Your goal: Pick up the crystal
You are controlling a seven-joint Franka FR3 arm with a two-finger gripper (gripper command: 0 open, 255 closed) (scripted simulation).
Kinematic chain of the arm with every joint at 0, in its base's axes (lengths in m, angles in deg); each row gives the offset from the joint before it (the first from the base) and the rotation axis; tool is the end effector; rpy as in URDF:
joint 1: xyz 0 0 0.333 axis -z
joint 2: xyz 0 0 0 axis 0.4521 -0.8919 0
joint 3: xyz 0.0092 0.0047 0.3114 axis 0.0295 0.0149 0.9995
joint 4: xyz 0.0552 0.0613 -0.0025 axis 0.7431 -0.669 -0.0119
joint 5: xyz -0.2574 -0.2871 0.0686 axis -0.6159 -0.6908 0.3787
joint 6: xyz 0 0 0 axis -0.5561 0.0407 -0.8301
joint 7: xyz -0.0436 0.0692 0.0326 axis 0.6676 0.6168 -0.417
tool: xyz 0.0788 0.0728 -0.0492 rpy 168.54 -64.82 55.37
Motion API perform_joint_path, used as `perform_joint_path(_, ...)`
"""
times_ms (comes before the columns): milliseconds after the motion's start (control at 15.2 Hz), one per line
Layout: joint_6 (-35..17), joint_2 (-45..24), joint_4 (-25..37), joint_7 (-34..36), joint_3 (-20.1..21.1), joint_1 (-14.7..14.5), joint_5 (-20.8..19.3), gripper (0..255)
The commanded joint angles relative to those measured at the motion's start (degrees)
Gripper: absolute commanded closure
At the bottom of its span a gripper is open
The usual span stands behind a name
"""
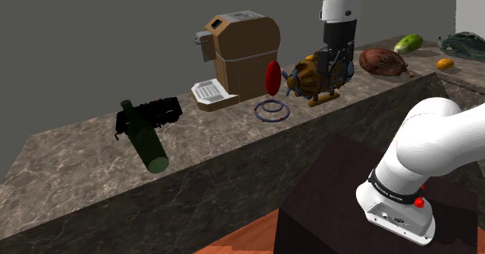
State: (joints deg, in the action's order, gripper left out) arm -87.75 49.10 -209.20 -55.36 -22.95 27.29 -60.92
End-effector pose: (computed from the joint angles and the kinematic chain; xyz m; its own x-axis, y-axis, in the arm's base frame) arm 0.2790 -0.0048 0.5396 0.9766 -0.1068 -0.1865 -0.1215 -0.9902 -0.0687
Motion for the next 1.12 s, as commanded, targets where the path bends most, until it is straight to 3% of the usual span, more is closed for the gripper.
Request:
perform_joint_path(0, 0.0, 0.0, 0.0, 0.0, 0.0, 0.0, 0.0, 0)
perform_joint_path(528, -21.8, -7.0, -3.6, 2.5, 1.9, 2.7, -5.0, 0)
perform_joint_path(1056, -42.1, -17.5, -2.4, 7.6, 3.7, 6.7, -11.8, 0)
